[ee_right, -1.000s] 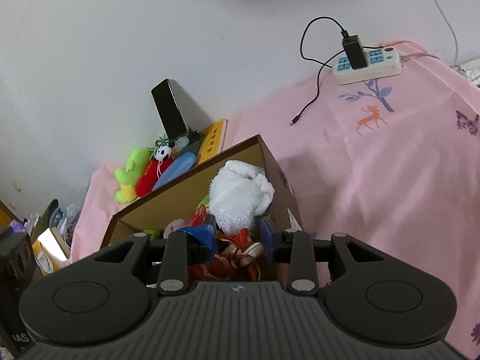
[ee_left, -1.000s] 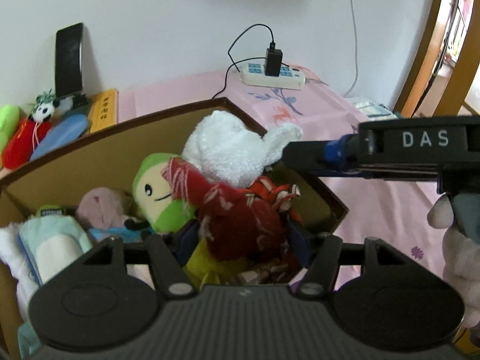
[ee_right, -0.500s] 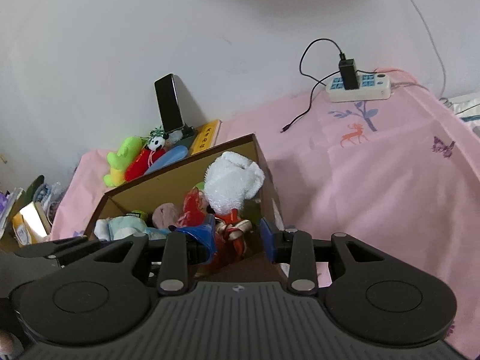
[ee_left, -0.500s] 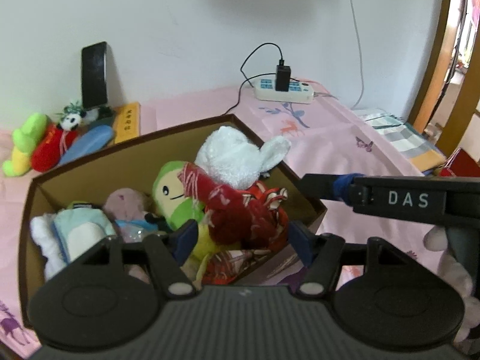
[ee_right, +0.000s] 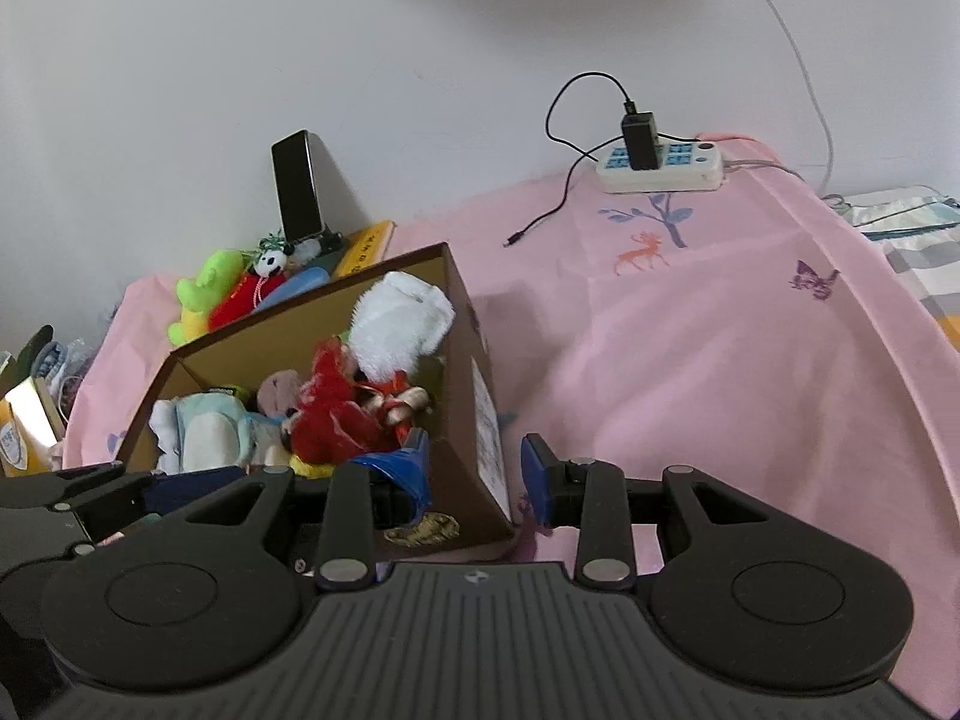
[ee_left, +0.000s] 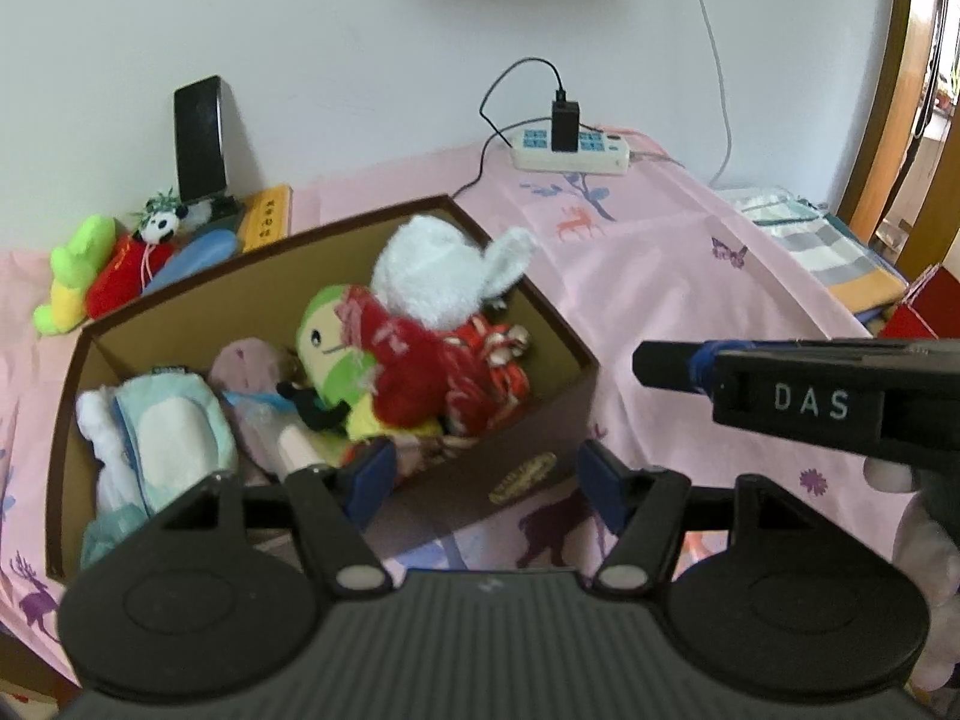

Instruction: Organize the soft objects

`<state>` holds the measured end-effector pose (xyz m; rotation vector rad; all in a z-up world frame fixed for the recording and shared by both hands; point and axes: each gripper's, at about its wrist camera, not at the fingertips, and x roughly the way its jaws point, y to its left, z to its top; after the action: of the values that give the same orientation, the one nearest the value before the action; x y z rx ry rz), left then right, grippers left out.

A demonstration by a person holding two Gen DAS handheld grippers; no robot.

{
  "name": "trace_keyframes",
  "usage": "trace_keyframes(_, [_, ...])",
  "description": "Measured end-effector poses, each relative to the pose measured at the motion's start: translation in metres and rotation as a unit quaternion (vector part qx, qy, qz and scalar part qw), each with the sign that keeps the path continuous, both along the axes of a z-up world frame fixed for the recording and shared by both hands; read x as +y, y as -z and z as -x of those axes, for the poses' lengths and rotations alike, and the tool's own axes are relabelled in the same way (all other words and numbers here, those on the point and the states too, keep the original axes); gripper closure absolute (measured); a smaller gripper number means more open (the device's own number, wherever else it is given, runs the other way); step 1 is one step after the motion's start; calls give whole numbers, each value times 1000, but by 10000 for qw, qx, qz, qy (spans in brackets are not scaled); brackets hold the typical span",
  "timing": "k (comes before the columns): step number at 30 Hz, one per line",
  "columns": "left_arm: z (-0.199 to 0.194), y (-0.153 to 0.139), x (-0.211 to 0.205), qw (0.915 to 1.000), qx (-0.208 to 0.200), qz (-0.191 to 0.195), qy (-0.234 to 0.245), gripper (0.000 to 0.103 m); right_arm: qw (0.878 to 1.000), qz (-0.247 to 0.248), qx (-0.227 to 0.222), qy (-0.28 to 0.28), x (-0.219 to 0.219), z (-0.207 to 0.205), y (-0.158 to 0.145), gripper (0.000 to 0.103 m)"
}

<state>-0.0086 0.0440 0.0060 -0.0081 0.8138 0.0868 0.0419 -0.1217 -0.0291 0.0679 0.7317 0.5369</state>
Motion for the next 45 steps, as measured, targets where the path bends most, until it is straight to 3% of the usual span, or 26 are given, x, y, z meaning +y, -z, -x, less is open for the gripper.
trace_keyframes(14, [-1, 19, -39, 9996, 284, -65, 60, 33, 9985, 462, 10, 281, -28, 13, 6, 85])
trace_keyframes(25, [-15, 32, -74, 9981, 541, -190, 245, 27, 9941, 731, 140, 794, -64, 16, 16, 84])
trace_keyframes(36, [-27, 40, -101, 9957, 747, -387, 377, 26, 9882, 931, 275, 1189, -92, 9, 27, 84])
trace_keyframes(45, [-24, 47, -87, 9943, 989, -386, 58, 26, 9898, 1007, 454, 895, -78, 8, 36, 83])
